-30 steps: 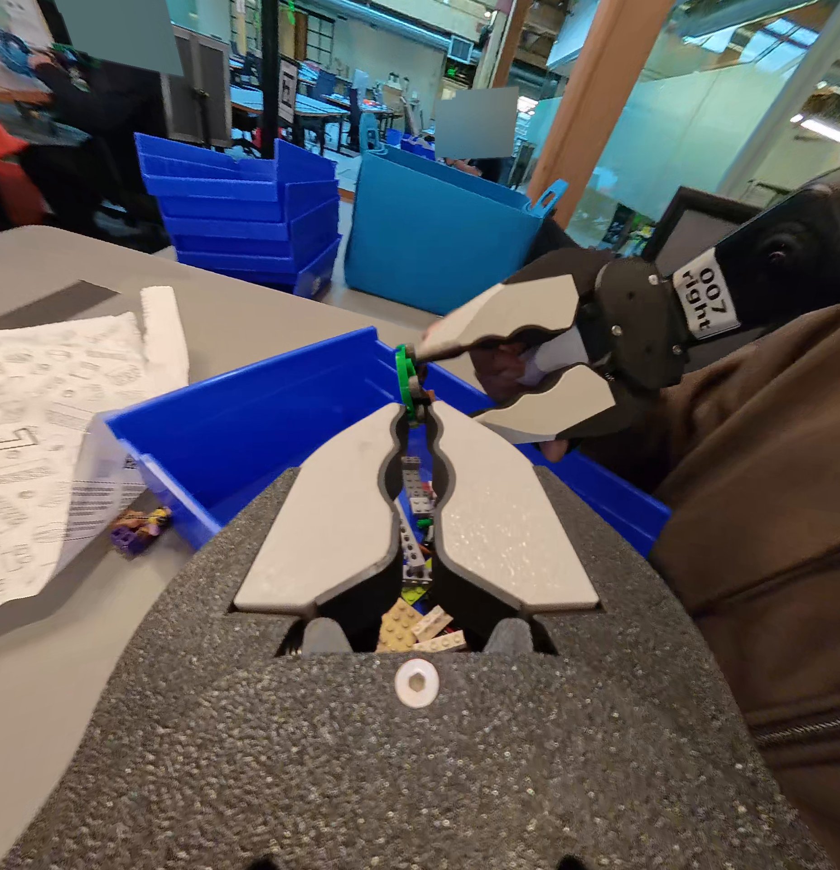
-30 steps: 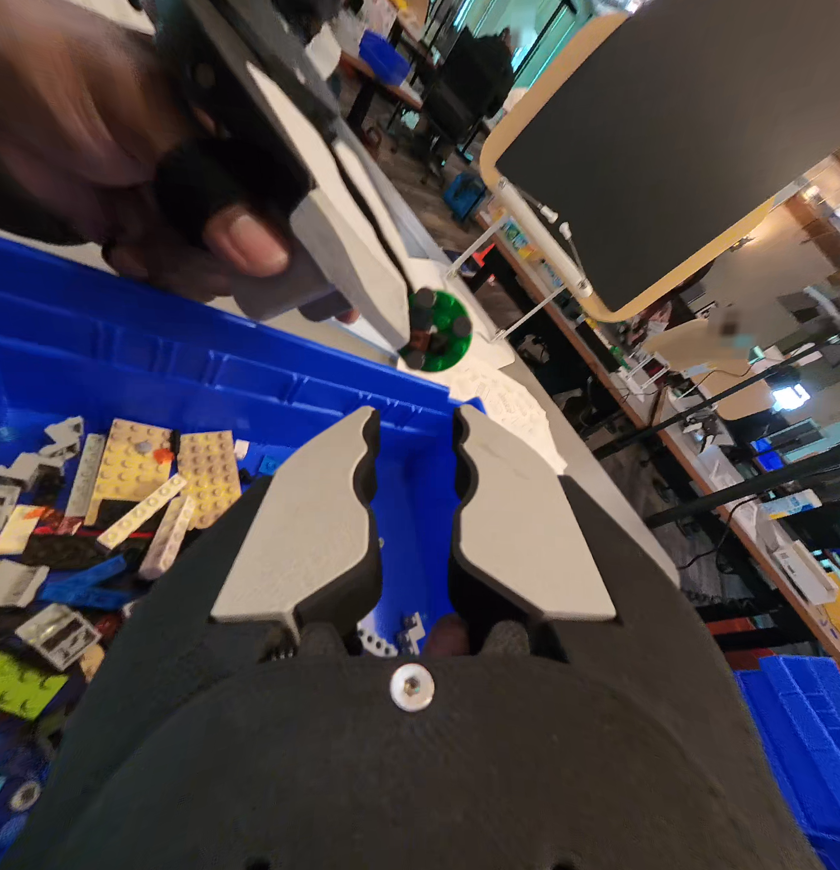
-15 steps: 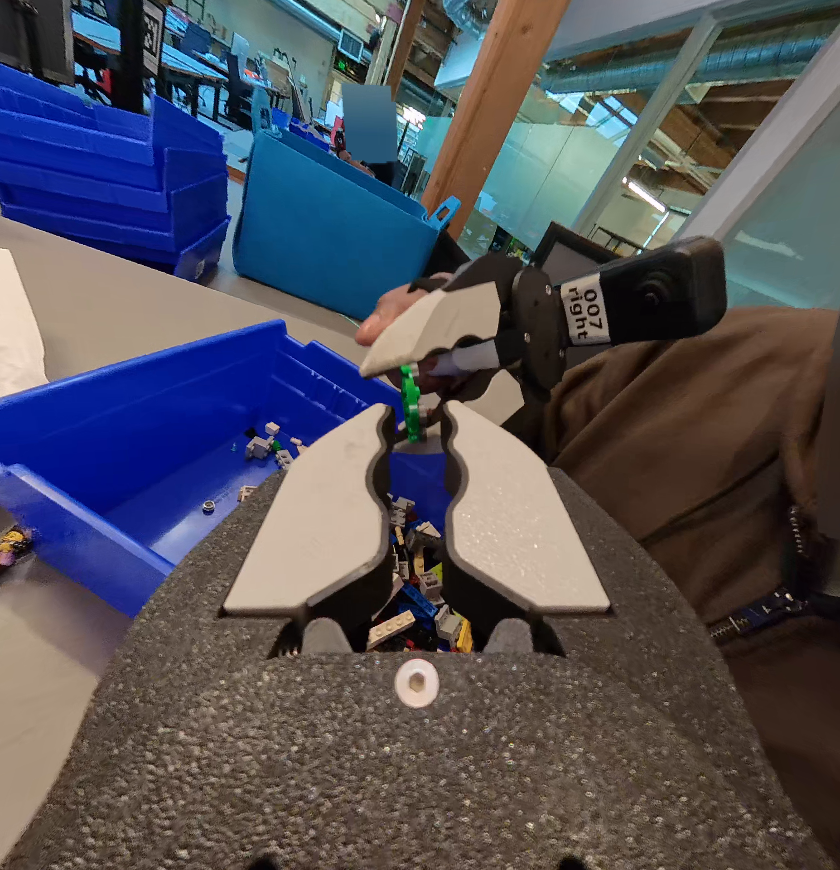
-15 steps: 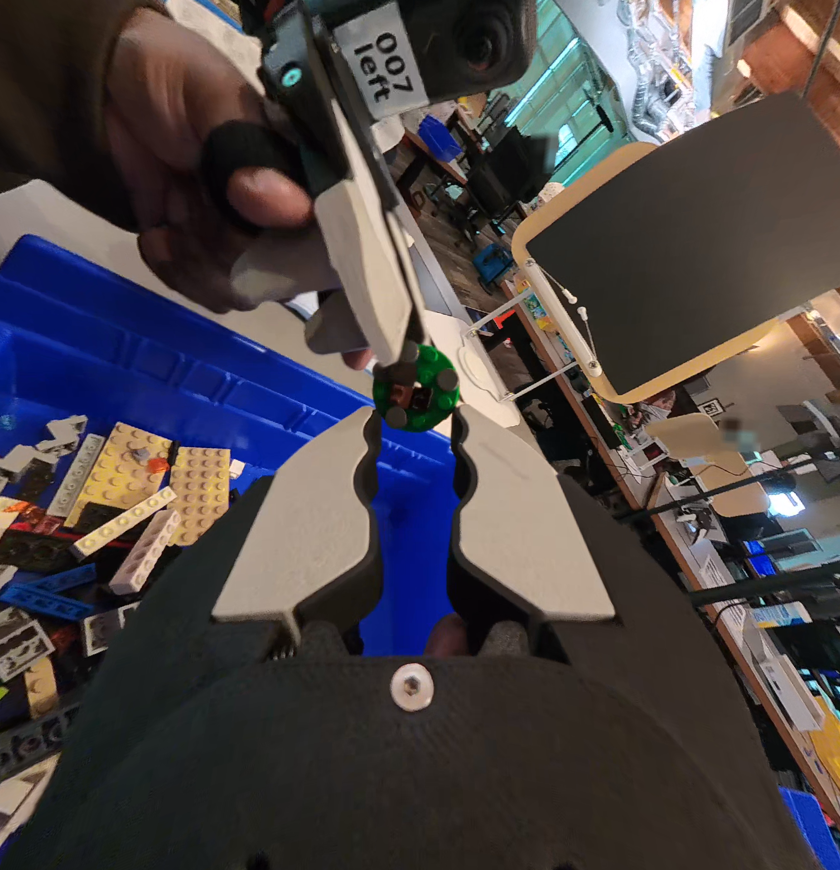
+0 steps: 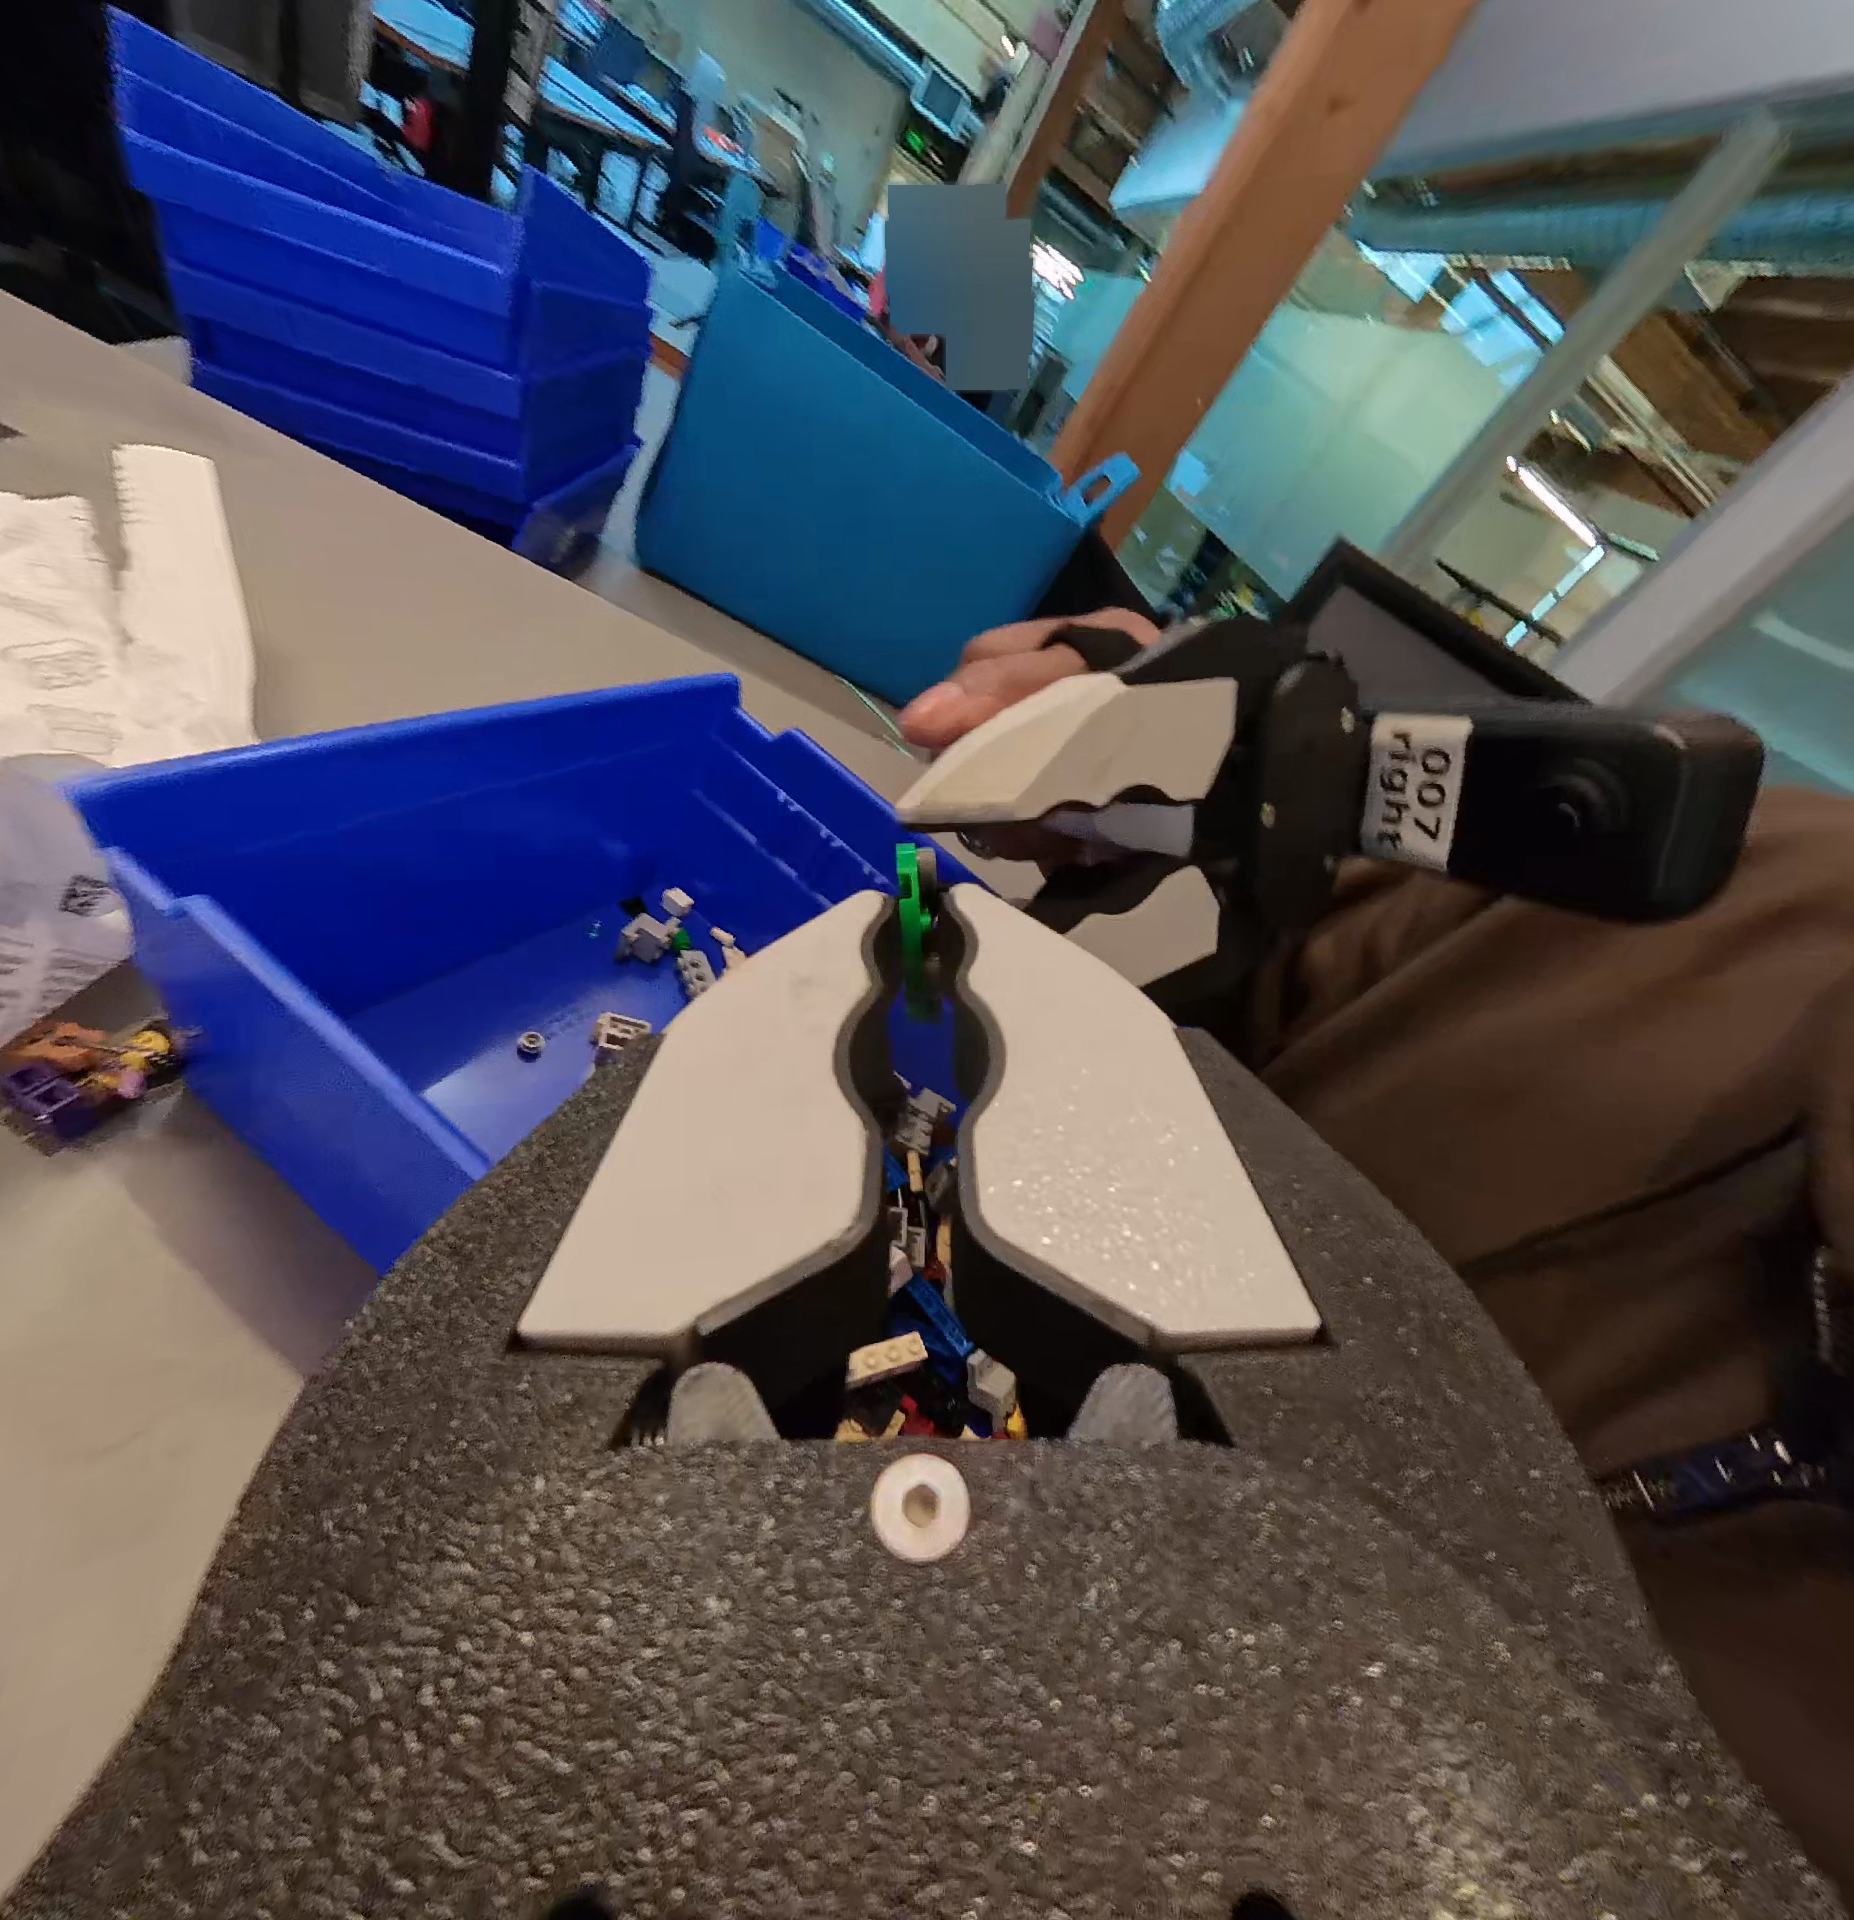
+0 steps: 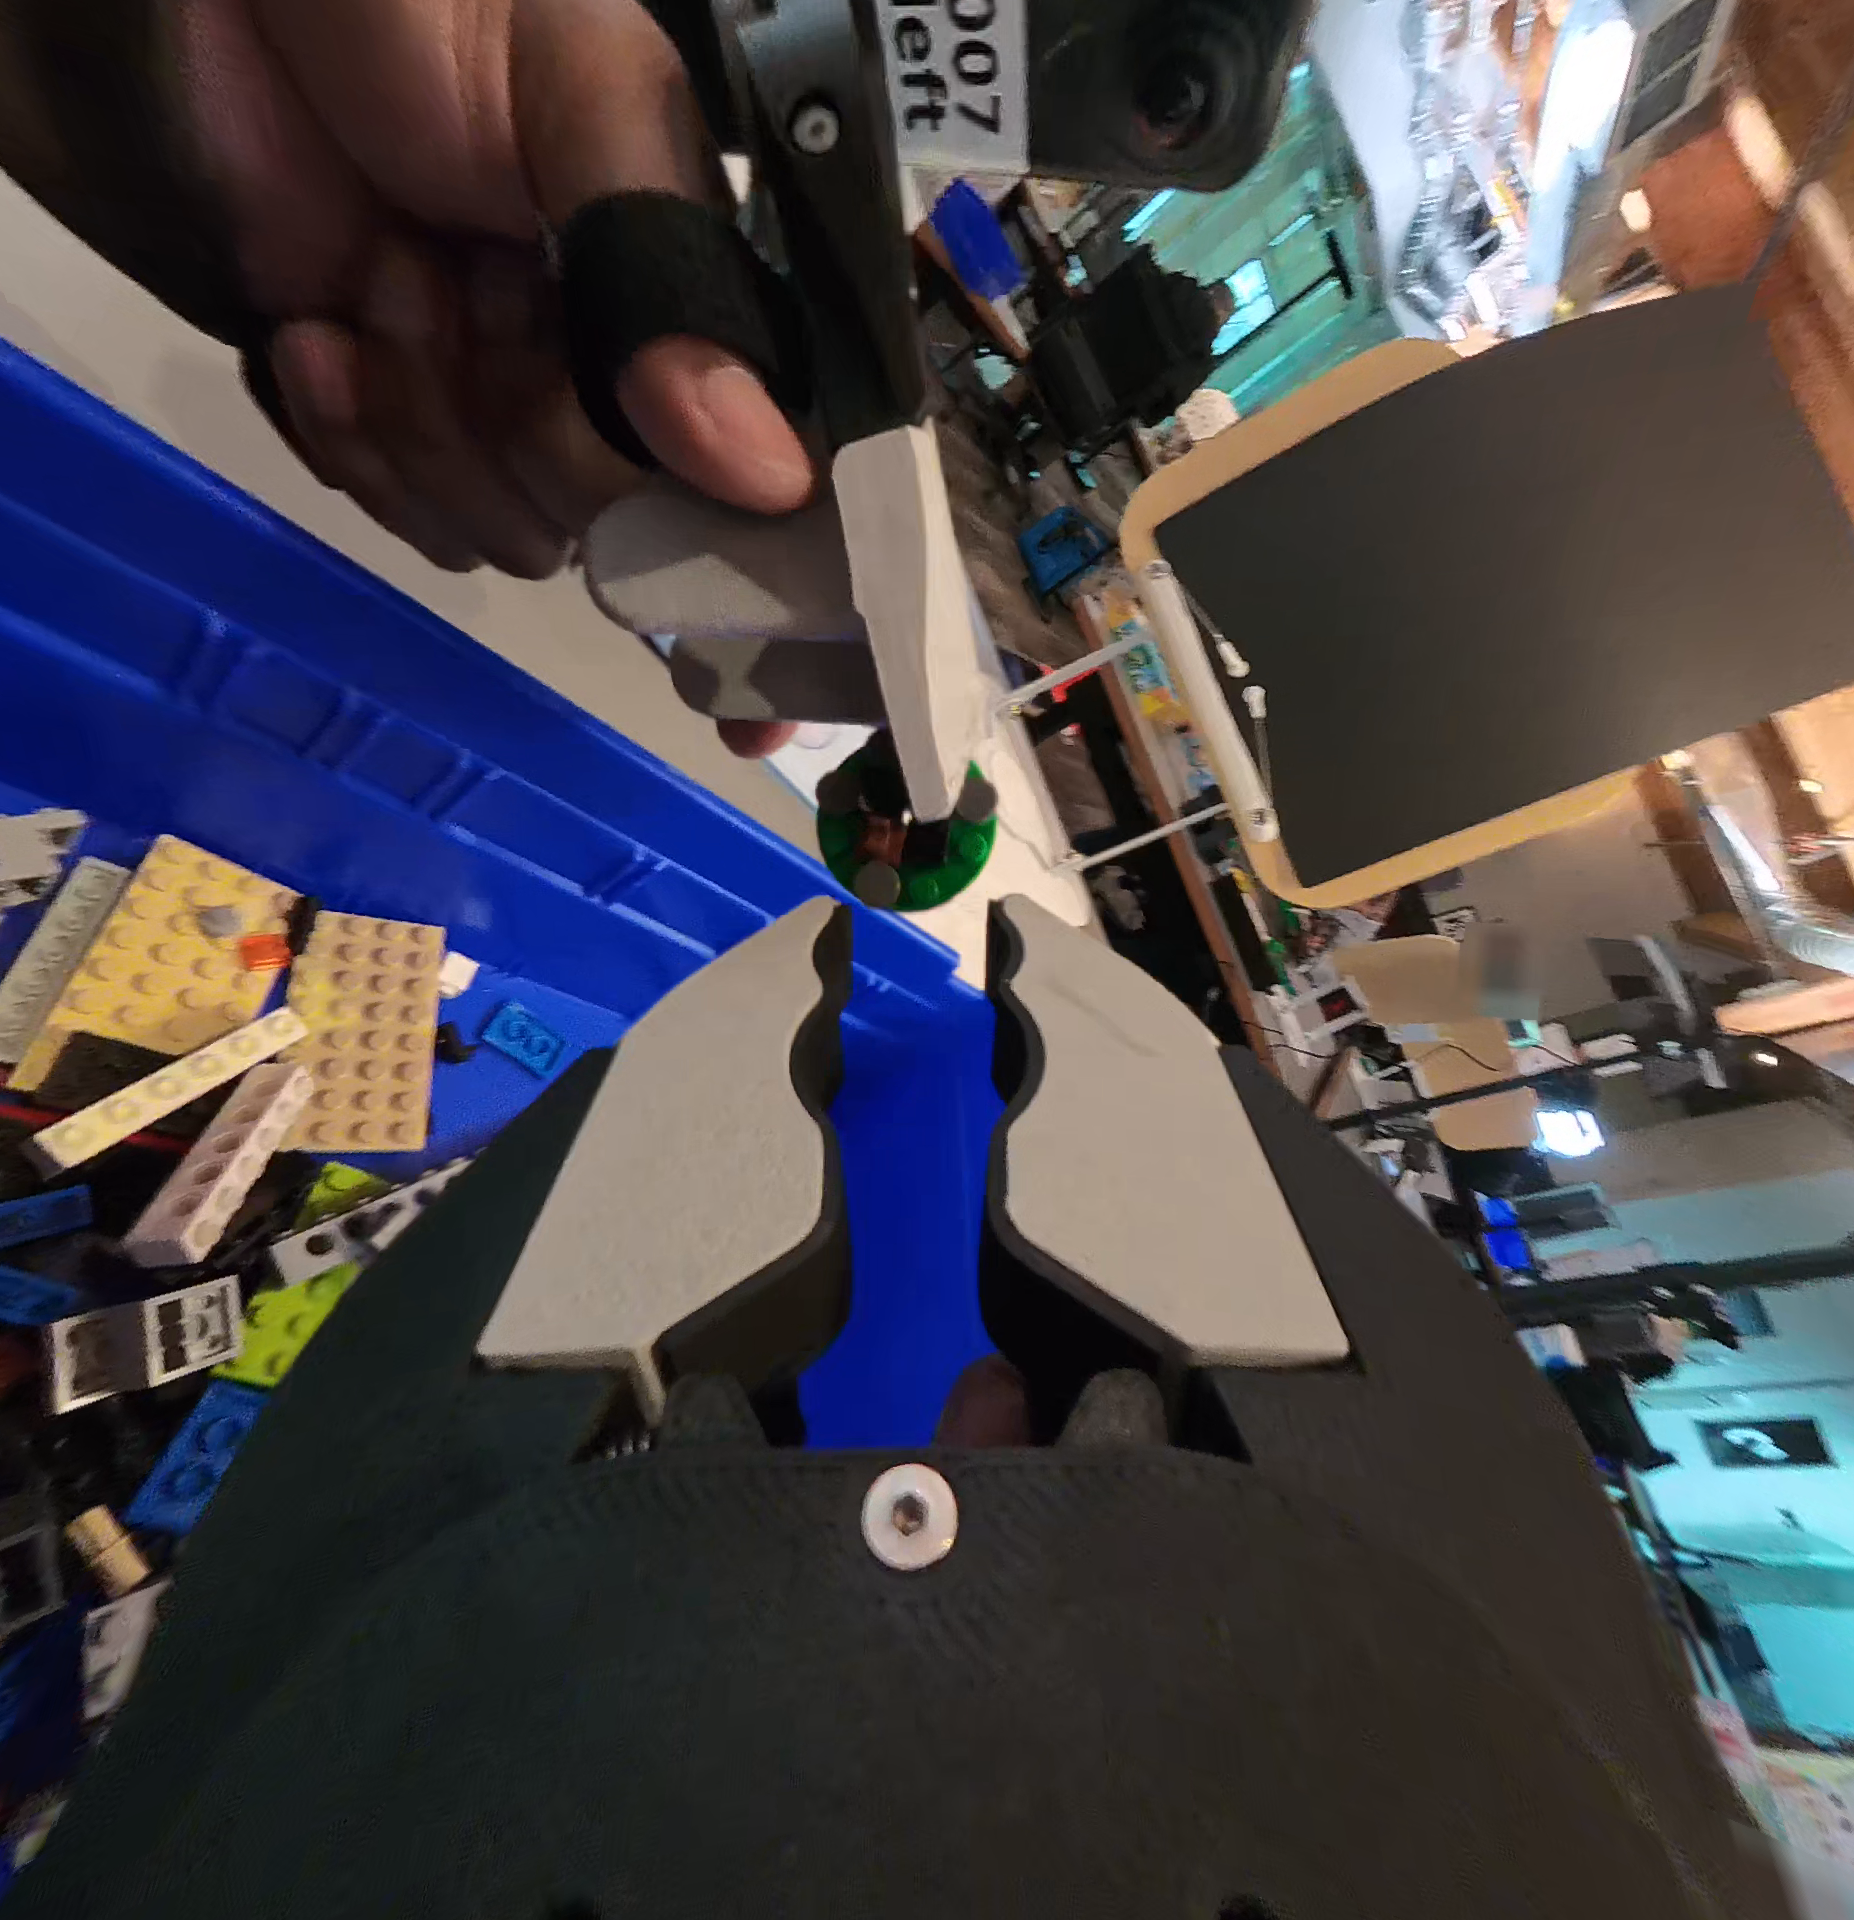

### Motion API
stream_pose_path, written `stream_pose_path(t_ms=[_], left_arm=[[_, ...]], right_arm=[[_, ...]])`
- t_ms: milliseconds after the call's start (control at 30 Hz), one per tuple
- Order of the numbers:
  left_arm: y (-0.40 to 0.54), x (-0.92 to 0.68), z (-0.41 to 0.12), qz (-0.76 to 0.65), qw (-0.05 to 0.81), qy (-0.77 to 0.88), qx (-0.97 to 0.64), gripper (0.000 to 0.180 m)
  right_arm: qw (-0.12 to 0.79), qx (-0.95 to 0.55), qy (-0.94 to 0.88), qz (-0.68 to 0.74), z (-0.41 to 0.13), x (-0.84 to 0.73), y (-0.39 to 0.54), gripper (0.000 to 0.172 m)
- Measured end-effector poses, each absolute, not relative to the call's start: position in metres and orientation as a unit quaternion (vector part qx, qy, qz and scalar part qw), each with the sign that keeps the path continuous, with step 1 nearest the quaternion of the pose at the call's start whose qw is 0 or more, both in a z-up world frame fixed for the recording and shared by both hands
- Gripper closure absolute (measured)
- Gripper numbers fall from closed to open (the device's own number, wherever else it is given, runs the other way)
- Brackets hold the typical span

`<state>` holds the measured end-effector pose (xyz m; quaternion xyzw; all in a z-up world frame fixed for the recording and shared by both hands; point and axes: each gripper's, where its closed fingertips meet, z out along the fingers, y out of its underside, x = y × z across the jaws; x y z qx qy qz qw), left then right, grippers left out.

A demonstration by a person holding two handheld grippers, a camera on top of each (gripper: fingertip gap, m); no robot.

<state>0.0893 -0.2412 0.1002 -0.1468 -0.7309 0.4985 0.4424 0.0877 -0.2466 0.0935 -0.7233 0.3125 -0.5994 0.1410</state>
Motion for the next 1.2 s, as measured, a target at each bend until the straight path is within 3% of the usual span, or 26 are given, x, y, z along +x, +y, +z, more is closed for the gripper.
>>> stream_pose_path(t_ms=[200,400,867,1100,1200], left_arm=[[-0.246,0.092,0.102,0.514,0.428,-0.733,-0.122,0.174],[-0.248,0.090,0.103,0.522,0.421,-0.733,-0.111,0.175],[-0.245,0.086,0.112,0.513,0.483,-0.706,-0.077,0.174],[-0.247,0.088,0.100,0.529,0.393,-0.740,-0.133,0.175],[-0.248,0.086,0.097,0.521,0.396,-0.743,-0.140,0.176]], right_arm=[[0.126,-0.706,0.310,-0.625,0.098,0.090,-0.240,0.148],[0.134,-0.695,0.308,-0.636,0.103,0.094,-0.236,0.161],[0.161,-0.686,0.325,-0.631,0.108,0.093,-0.236,0.168],[0.153,-0.699,0.321,-0.620,0.099,0.092,-0.237,0.169],[0.155,-0.698,0.328,-0.617,0.096,0.089,-0.238,0.170]])
